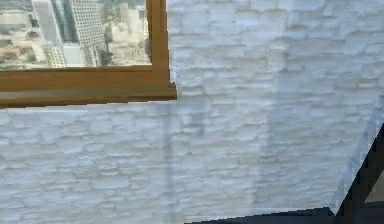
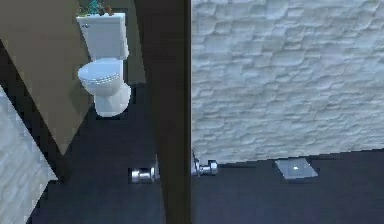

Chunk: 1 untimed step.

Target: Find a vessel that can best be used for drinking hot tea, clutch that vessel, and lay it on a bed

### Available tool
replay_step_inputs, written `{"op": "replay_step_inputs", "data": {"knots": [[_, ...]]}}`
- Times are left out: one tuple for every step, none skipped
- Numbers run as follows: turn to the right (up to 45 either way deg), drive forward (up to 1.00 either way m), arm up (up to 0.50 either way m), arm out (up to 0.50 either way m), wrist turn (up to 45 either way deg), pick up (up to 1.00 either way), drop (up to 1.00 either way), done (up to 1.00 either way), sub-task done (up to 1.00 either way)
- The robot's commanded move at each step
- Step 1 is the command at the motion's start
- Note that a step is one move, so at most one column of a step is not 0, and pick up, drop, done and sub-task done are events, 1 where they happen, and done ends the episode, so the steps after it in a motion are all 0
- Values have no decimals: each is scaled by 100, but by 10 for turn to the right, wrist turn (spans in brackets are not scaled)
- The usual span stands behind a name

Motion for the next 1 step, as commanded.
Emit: {"op": "replay_step_inputs", "data": {"knots": [[0,25,0,0,0,0,0,0,0]]}}
